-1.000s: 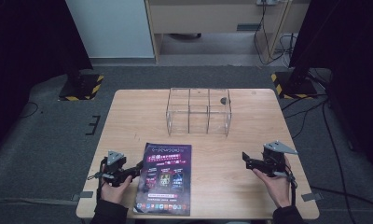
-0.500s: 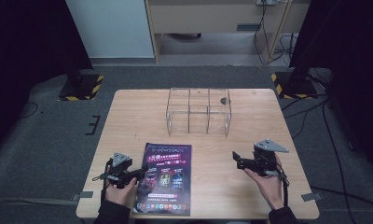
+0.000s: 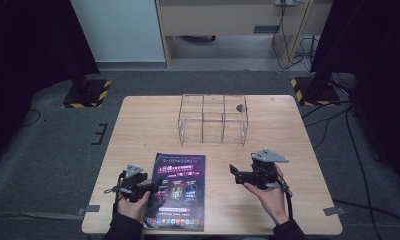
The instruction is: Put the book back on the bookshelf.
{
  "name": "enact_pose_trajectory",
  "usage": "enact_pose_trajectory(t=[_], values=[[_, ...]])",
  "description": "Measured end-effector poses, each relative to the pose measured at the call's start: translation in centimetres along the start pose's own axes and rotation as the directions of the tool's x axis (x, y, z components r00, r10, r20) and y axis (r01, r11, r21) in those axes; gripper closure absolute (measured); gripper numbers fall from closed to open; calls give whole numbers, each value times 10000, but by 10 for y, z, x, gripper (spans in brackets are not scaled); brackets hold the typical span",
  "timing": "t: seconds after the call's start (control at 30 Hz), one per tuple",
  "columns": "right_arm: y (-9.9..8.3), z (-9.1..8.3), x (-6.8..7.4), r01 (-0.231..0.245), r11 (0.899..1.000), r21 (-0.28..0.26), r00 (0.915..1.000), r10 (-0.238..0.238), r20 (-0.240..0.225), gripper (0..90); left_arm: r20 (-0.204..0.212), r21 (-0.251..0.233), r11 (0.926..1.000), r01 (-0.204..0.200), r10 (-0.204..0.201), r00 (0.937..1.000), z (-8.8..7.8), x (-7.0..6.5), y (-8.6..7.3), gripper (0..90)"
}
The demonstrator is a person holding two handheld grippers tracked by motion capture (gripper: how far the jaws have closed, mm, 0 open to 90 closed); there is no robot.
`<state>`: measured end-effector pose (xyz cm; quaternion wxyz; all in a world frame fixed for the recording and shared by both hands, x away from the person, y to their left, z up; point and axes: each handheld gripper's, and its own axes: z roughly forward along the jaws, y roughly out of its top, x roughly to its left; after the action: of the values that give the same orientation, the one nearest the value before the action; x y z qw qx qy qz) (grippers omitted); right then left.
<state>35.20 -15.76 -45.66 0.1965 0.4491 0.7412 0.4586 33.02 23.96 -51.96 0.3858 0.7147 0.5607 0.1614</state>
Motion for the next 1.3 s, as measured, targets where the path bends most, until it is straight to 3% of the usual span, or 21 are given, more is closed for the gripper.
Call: enact_pose_trajectory(t=[0.23,0.63,1.3], values=[[2,14,21,230,9995,195,9992,-223,-339,104,24,172,9998,-97,96,10000,4,-3,0,333],[-7,34,46,243,9984,514,9958,-196,-895,118,63,334,9994,-61,59,10000,10,-5,-1,354],[-34,70,77,398,9881,1483,9895,-184,-1432,137,-137,353,9989,-312,317,9994,12,-10,-3,354]])
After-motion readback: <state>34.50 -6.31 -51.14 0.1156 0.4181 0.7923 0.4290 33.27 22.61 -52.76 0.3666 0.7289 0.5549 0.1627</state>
